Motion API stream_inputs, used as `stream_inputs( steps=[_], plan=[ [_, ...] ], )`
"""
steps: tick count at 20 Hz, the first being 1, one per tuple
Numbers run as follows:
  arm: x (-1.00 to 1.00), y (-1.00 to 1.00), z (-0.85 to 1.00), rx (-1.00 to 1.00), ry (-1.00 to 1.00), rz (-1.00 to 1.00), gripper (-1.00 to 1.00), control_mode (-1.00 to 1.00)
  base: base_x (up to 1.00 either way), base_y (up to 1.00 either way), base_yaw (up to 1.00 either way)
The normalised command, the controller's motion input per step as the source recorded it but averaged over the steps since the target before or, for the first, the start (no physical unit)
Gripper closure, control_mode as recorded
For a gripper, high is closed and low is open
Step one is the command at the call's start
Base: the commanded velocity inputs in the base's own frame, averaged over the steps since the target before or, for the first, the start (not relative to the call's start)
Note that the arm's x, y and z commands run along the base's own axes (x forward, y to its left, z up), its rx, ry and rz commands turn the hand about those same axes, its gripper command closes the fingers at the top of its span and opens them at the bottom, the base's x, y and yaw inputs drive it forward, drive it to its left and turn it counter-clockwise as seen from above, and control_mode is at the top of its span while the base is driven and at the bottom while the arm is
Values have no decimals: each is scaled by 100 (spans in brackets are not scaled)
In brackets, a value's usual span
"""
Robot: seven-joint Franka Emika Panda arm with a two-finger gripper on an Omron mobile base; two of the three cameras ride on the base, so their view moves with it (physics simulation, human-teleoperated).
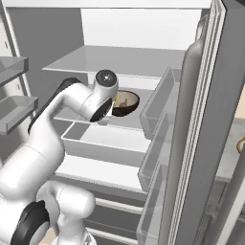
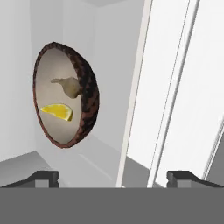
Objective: Place the bowl with the garlic and lemon wedge on the second highest shelf of the fridge. Place the bowl with the fish and steak on the top shelf of the fridge.
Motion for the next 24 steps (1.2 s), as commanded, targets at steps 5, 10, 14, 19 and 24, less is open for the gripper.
stream_inputs(
  steps=[5,10,14,19,24],
  plan=[
    [-100,23,11,-4,0,0,-100,-100,0,0,0],
    [-100,5,0,-6,0,0,-100,-100,0,0,0],
    [-100,19,0,-8,-1,0,-100,-100,0,0,0],
    [-20,2,0,-1,0,0,-100,100,-80,4,0],
    [0,0,0,0,0,0,-100,100,-100,-2,-7]
  ],
)
